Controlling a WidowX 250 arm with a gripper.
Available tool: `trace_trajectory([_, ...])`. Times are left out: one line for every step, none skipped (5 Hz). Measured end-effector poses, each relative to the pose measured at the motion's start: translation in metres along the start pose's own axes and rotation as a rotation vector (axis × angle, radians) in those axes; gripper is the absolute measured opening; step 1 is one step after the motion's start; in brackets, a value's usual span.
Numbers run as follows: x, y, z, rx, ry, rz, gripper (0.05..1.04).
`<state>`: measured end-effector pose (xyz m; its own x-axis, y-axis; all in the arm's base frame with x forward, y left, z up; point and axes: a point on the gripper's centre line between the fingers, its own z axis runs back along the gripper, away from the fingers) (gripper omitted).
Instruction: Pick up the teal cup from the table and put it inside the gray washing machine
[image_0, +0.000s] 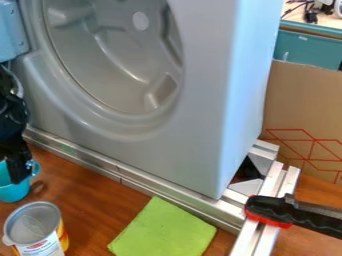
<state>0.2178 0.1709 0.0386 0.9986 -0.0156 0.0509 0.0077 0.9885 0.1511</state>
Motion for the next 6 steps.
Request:
trace_trajectory([0.002,-0.005,-0.018,-0.023,0.051,0.004,1.0])
trace_trajectory([0.004,-0.002,-0.021,-0.015,0.059,0.026,1.0])
trace_trajectory([0.003,0.0,-0.023,-0.004,0.073,0.035,1.0])
trace_trajectory([0.001,0.003,-0.03,0.012,0.099,0.051,0.982])
trace_trajectory([-0.001,0.001,-0.038,0.001,0.114,0.052,0.864])
trace_trajectory([0.002,-0.002,-0.039,-0.014,0.096,0.04,0.561])
